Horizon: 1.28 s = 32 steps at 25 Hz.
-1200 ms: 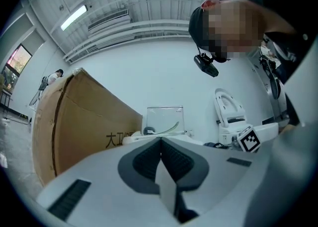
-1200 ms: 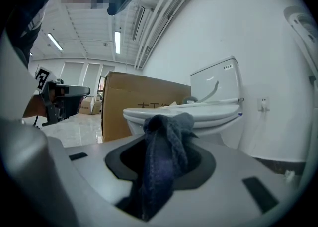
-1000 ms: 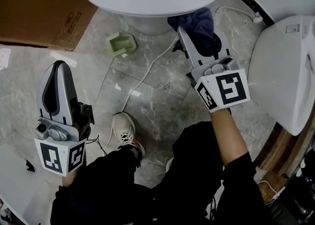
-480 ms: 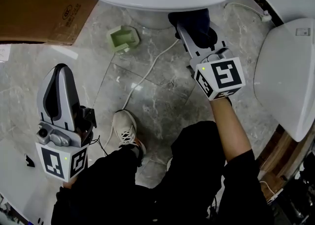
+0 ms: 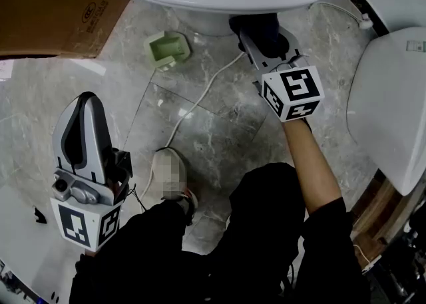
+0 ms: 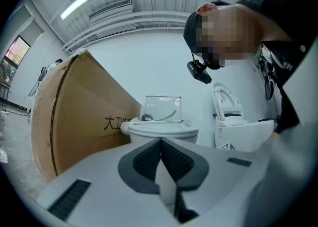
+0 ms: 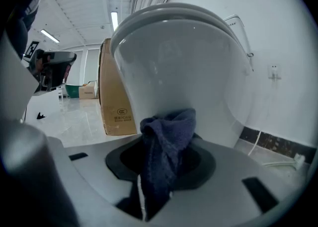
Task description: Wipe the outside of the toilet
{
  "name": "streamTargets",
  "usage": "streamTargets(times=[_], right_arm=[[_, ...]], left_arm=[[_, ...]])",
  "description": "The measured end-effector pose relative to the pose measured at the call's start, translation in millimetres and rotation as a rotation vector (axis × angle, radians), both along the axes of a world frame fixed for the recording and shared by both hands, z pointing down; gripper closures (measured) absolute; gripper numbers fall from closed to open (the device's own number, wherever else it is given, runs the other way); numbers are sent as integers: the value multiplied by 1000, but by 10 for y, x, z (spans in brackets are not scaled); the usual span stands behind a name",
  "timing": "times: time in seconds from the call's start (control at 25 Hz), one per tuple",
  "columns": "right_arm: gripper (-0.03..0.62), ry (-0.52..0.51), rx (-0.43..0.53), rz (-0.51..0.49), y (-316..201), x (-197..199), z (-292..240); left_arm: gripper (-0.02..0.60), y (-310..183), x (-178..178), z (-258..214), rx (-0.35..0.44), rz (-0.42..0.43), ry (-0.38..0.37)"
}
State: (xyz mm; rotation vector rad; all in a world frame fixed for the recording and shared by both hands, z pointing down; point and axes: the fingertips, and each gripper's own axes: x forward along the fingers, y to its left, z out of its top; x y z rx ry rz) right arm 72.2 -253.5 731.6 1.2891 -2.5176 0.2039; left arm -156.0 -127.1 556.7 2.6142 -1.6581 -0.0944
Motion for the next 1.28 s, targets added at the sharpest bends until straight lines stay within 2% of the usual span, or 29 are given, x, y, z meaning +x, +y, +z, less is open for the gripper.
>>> streamTargets(times=[0.52, 0.72, 1.28], right_arm=[[459, 50, -180, 23, -110, 8, 853], [457, 35, -270, 40, -145, 17, 1201], [457, 119, -539, 76, -153, -8, 2135]], left_arm=[[572, -63, -126, 117, -24, -1, 16], [572, -98, -146, 164, -35, 4, 19], [572, -102, -204, 242, -55, 0, 33]])
